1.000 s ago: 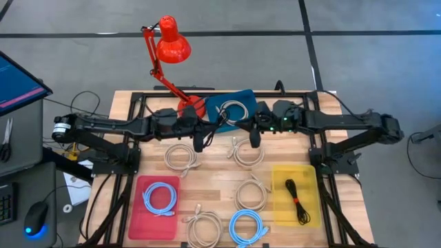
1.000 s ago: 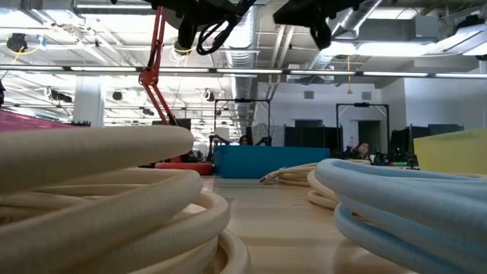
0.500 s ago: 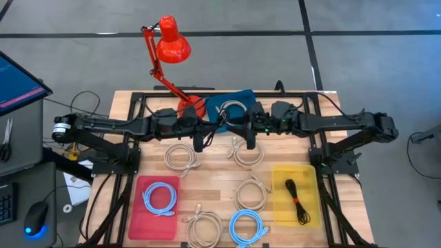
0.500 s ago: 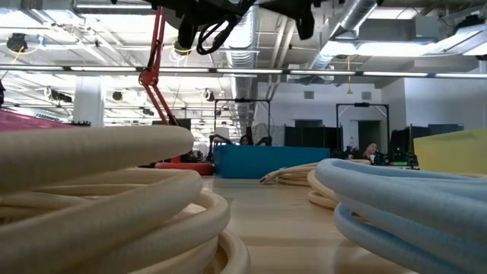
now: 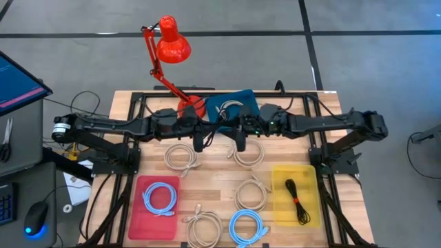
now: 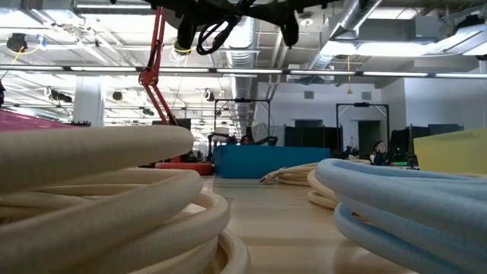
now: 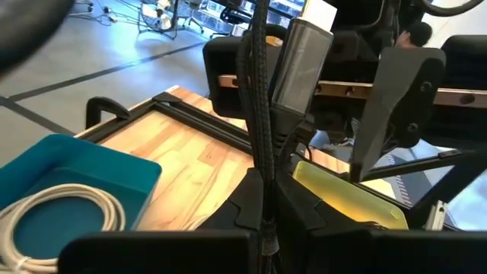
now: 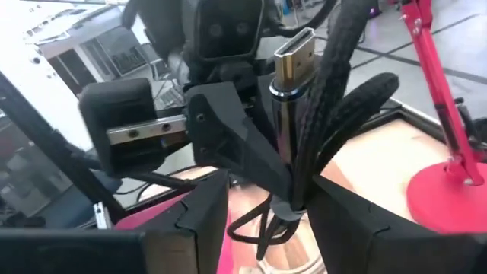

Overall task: Sort HDMI cables
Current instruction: Put the black HDMI cable into the yellow bin

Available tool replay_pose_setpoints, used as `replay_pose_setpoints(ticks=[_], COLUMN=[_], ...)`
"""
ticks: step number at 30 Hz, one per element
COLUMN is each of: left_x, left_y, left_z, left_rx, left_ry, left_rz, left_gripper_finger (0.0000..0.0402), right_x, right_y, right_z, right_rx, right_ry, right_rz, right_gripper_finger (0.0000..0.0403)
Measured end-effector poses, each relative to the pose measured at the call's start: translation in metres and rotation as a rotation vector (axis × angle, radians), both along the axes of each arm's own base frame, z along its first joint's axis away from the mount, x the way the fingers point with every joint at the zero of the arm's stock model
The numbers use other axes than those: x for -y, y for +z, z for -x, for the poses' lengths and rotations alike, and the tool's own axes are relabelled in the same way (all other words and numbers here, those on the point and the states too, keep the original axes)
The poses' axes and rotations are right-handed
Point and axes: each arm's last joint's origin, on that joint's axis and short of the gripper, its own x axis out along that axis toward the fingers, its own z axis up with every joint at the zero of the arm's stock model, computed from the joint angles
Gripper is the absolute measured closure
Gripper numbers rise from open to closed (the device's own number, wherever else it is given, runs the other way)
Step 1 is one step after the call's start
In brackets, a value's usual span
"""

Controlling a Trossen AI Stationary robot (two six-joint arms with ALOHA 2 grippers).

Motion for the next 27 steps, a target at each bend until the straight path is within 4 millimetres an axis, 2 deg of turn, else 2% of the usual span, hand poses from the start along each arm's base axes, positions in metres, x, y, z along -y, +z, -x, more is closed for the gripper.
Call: replay_pose_setpoints(ticks=[5, 13, 19, 27], left_x=[-0.002, 0.0, 0.0, 0.0], left_y=[-0.001, 0.0, -0.003, -0.002], left_z=[0.001, 0.0, 0.001, 0.002], left_rx=[-0.008, 0.016, 0.012, 0.023], left_ry=[0.026, -0.004, -0.009, -0.009], left_rz=[-0.003, 0.012, 0.027, 0.034], left_gripper_finger=[0.0389, 0.0389, 0.0387, 0.0352], right_x=[0.007, 0.012, 0.012, 0.013], right_y=[-0.001, 0.007, 0.01, 0.01], right_z=[-0.008, 0.0, 0.002, 0.002], right_rx=[-0.008, 0.0, 0.002, 0.0], right_ry=[-0.036, -0.049, -0.045, -0.046], right_rz=[0.011, 0.07, 0.092, 0.092], right_gripper_finger=[0.0274, 0.0388, 0.0397, 0.04])
